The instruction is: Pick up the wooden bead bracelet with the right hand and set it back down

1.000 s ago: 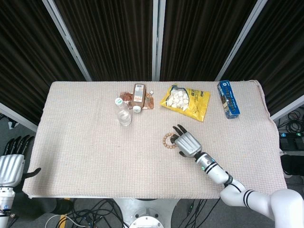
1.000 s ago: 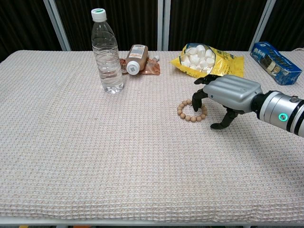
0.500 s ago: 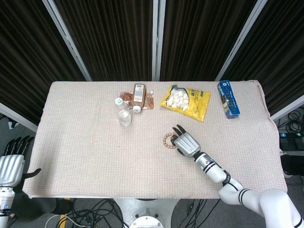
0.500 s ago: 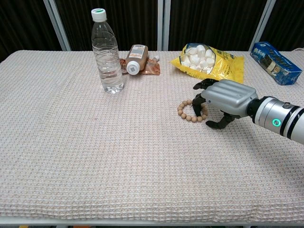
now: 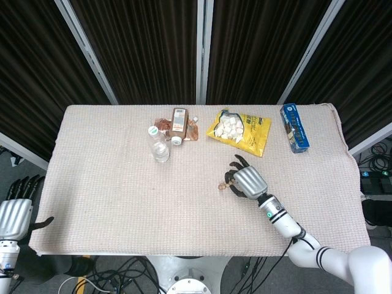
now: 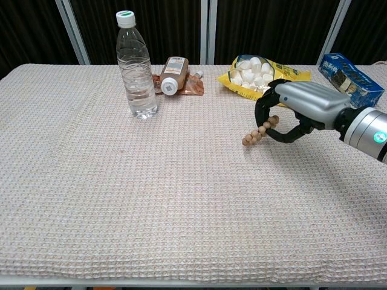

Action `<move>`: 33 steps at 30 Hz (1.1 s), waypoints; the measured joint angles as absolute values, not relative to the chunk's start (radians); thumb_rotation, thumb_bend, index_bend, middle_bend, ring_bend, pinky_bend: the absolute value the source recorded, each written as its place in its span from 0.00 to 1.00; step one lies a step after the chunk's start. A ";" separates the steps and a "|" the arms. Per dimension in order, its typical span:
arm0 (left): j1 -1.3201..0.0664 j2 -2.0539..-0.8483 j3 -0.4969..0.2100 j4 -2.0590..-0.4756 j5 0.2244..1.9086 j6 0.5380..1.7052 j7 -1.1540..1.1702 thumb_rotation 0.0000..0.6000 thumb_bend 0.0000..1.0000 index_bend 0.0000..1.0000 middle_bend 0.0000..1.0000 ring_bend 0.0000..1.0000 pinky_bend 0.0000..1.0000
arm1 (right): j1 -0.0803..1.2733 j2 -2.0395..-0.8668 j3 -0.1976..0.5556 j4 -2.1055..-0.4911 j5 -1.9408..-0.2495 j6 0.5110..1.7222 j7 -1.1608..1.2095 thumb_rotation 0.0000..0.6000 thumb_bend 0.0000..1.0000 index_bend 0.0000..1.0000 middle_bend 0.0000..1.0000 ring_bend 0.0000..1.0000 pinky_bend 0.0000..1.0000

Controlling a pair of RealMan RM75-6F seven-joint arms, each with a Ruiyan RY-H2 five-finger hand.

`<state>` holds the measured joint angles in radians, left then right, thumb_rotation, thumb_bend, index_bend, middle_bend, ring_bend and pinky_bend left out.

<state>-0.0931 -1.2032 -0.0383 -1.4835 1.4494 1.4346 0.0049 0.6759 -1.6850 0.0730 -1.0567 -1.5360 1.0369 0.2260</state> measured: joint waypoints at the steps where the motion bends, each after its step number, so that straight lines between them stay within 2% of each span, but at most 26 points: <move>1: -0.094 -1.203 -0.038 -1.484 1.450 1.434 0.005 1.00 0.00 0.09 0.05 0.00 0.00 | 0.676 -1.660 0.082 -1.096 -1.512 1.013 0.272 1.00 0.45 0.67 0.54 0.21 0.00; 9: -0.105 -1.200 -0.038 -1.502 1.452 1.419 0.018 1.00 0.00 0.09 0.05 0.00 0.00 | 0.682 -1.409 0.179 -1.391 -1.336 0.634 0.849 1.00 0.46 0.66 0.53 0.21 0.00; 15: -0.118 -1.194 -0.041 -1.518 1.453 1.405 0.031 1.00 0.00 0.09 0.05 0.00 0.00 | 0.641 -1.302 0.281 -1.534 -1.340 0.418 1.327 0.99 0.44 0.54 0.50 0.20 0.00; 17: -0.122 -1.193 -0.043 -1.523 1.452 1.402 0.034 1.00 0.00 0.09 0.05 0.00 0.00 | 0.617 -1.281 0.314 -1.576 -1.368 0.370 1.485 0.95 0.42 0.51 0.49 0.19 0.00; 20: -0.128 -1.192 -0.042 -1.528 1.454 1.395 0.038 1.00 0.00 0.09 0.05 0.00 0.00 | 0.589 -1.261 0.340 -1.618 -1.446 0.345 1.697 0.82 0.36 0.48 0.47 0.16 0.00; 22: -0.131 -1.190 -0.042 -1.531 1.455 1.391 0.037 1.00 0.00 0.09 0.05 0.00 0.00 | 0.582 -1.253 0.335 -1.629 -1.519 0.361 1.824 0.72 0.33 0.46 0.46 0.14 0.00; 25: -0.132 -1.190 -0.043 -1.530 1.451 1.390 0.034 1.00 0.00 0.09 0.05 0.00 0.00 | 0.589 -1.242 0.292 -1.619 -1.667 0.451 2.046 0.57 0.27 0.43 0.45 0.11 0.00; 30: -0.134 -1.190 -0.042 -1.535 1.451 1.388 0.035 1.00 0.00 0.09 0.05 0.00 0.00 | 0.632 -1.256 0.159 -1.485 -1.897 0.771 2.397 0.41 0.10 0.43 0.45 0.11 0.00; 33: -0.136 -1.190 -0.042 -1.537 1.451 1.386 0.038 1.00 0.00 0.09 0.05 0.00 0.00 | 0.643 -1.284 0.102 -1.376 -1.965 0.966 2.489 0.35 0.05 0.44 0.48 0.13 0.00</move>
<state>-0.1362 -1.1900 -0.0417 -1.5371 1.4508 1.3860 0.0383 0.6429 -1.2842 0.1018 -1.3761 -1.9649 0.9656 2.4893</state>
